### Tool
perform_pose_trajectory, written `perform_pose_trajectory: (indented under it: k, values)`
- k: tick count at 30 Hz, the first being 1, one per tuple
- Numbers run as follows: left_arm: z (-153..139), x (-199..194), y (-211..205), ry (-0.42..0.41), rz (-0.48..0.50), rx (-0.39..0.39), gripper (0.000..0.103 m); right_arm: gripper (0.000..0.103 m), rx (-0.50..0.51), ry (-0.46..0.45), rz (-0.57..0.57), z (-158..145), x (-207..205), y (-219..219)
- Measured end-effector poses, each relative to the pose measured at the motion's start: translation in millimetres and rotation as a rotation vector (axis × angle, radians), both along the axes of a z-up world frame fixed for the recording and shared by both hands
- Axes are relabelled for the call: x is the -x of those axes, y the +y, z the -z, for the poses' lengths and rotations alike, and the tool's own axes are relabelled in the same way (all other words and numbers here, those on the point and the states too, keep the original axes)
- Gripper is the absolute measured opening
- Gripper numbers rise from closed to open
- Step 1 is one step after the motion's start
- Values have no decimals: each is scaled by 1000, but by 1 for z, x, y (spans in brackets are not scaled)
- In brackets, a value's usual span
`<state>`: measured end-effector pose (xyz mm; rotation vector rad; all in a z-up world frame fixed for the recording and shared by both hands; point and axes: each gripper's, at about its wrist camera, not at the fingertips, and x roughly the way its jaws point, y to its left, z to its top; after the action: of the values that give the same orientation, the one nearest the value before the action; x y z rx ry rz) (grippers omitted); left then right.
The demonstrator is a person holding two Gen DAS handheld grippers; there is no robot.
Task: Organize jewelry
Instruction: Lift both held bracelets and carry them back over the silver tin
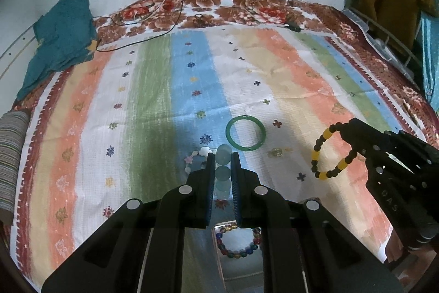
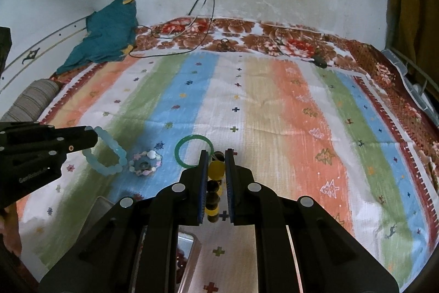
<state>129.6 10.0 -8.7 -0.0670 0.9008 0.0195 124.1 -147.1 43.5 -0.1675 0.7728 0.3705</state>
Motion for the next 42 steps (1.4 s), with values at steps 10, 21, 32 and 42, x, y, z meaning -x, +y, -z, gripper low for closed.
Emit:
perform_pose_trajectory:
  k: [10,21,32,42]
  values:
    - [-10,17,-14,-30,33,-26,11,13,-25,-29,-25,-14,23,2]
    - [-25,42,-21,-73,53,-1,11,13,-35,-23,-54,-17,41,2]
    - [-31,62,-30,-87,75,-3,11,13,-47,-16,-88,-19,63,3]
    - [-31,76,-35,-92,81,6,11,13,-52,-1,-110,-18,78,4]
